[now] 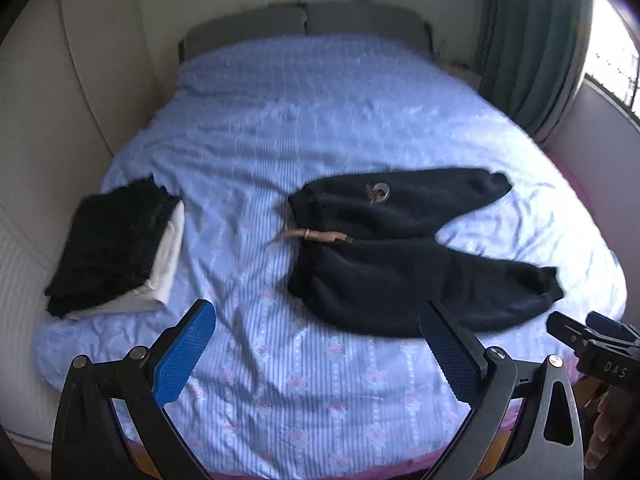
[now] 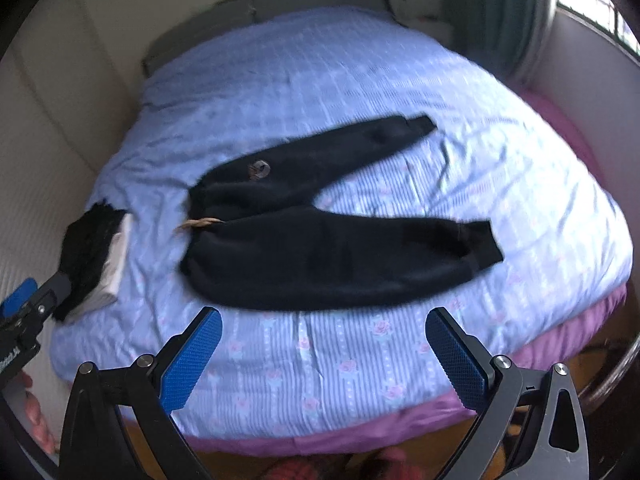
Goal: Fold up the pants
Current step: 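Lower both grippers to the black sweatpants' leg cuffs and grasp them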
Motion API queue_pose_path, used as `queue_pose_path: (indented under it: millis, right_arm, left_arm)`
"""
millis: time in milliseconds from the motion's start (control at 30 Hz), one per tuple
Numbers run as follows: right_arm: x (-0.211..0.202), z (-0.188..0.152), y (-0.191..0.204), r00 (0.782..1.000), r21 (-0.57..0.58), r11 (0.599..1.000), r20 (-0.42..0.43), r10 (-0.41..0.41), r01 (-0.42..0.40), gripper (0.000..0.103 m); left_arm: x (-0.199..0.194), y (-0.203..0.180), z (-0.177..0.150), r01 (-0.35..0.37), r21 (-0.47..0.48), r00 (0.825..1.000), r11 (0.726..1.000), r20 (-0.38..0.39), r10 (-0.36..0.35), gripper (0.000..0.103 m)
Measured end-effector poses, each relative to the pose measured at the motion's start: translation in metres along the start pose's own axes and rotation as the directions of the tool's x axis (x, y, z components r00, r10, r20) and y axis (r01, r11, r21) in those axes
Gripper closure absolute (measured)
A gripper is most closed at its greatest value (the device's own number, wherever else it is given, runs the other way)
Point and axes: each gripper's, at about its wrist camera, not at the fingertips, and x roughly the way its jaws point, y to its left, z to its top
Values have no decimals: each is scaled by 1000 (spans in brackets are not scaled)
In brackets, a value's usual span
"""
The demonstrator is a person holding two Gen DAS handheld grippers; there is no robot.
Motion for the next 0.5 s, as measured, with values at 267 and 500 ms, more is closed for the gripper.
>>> queue_pose_path:
  millis: [267,500]
  right_arm:
    - [105,-1,-29,988,133,989,-147,-48,68,1]
    - [167,-5,-55,977,219,969,-201,-70,115,2]
  left_arm:
    - [117,0,-15,-12,-5,986,1000,-166,11,0]
    - [200,-6,-26,35,-89,955,995,-290,-59,3]
